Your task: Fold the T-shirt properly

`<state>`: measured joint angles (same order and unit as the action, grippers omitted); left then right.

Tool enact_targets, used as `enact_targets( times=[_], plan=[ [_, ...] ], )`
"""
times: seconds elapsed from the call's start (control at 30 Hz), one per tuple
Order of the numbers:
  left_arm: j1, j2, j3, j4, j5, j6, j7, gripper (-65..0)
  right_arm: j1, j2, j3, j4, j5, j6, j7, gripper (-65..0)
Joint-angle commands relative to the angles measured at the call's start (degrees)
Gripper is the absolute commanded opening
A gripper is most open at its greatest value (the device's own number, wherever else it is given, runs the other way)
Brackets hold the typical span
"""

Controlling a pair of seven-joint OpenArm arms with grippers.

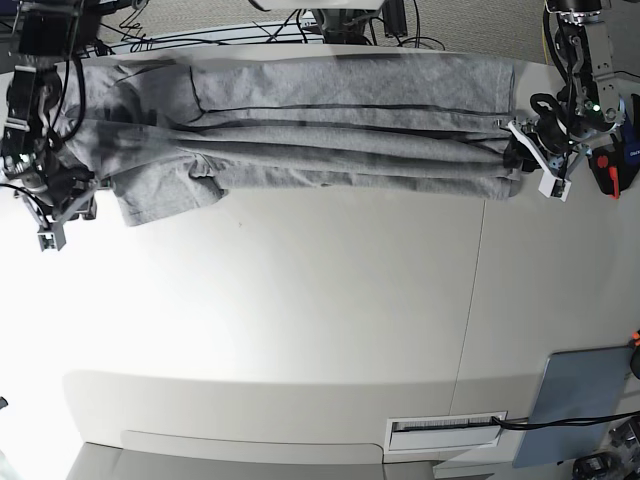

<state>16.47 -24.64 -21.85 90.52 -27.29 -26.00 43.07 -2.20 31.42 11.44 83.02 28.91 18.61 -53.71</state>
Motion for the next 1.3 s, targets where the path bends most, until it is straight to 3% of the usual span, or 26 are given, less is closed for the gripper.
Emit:
enact_targets(
  times=[0.0, 0.27, 0.4, 0.47, 0.6, 0.67, 0.83, 1.27],
  plan=[
    [-0.3, -1.0, -0.5, 0.9, -1.0, 0.0, -0.7, -46.2, 2.3, 1.4, -0.6, -0.4, 0.7, 0.0, 0.2, -46.0],
    [-0.3, -1.0, -0.5, 0.9, -2.1, 0.0, -0.6, -46.2, 7.5, 1.4, -10.5, -5.6, -0.3, -2.0, -0.6, -46.1],
    [-0.3, -1.0, -0.5, 0.9, -2.1, 0.0, -0.6, -46.2, 7.9, -0.3, -12.8, -7.5, -2.9, -2.2, -1.3, -46.2],
    [-0.3, -1.0, -0.5, 0.9, -2.1, 0.0, -0.6, -46.3, 7.9, -1.5, -12.8, -7.5, -4.6, -2.2, -0.9, -49.3],
    [-0.3, -1.0, -0.5, 0.9, -2.1, 0.0, -0.6, -46.3, 7.9, -2.4, -12.8, -7.3, -5.0, -0.5, -0.2, -64.7],
    [-0.3, -1.0, -0.5, 0.9, -2.1, 0.0, -0.6, -46.2, 7.9, -2.3, -12.7, -6.7, -5.6, 1.1, -0.3, -65.0],
    [-0.3, -1.0, -0.5, 0.9, -2.1, 0.0, -0.6, -46.3, 7.6, -2.0, -12.7, 0.1, -10.0, -0.3, -1.2, -65.0],
    [-0.3, -1.0, -0.5, 0.9, -2.1, 0.0, -0.6, -46.3, -2.9, -1.9, -12.7, 23.6, -11.0, -3.7, -4.8, -65.0]
  ],
)
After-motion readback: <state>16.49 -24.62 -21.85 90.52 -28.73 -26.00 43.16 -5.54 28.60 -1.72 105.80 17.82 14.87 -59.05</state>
